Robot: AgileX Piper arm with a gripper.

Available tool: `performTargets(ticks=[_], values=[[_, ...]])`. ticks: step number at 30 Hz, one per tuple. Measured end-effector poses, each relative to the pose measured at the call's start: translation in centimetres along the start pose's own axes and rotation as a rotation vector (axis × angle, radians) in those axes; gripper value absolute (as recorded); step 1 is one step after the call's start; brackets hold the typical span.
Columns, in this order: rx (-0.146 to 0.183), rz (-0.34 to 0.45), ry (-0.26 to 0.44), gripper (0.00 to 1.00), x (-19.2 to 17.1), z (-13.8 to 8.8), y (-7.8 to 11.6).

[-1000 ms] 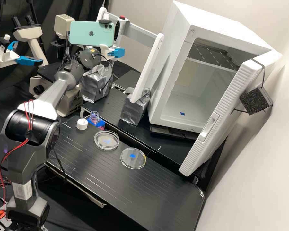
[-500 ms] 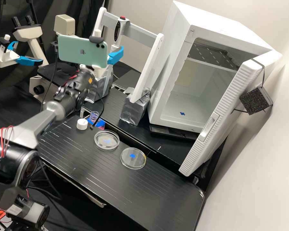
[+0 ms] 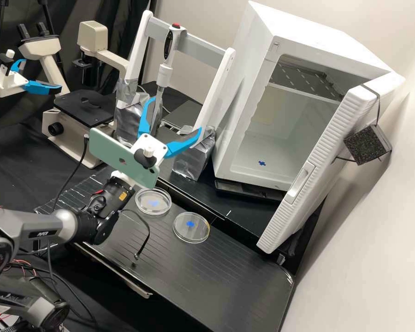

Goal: Use the pipette

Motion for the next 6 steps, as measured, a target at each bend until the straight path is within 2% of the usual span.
performTargets(ticks=[6], values=[[-0.006, -0.043, -0.06, 1.0, -1.8, 1.1, -0.8]])
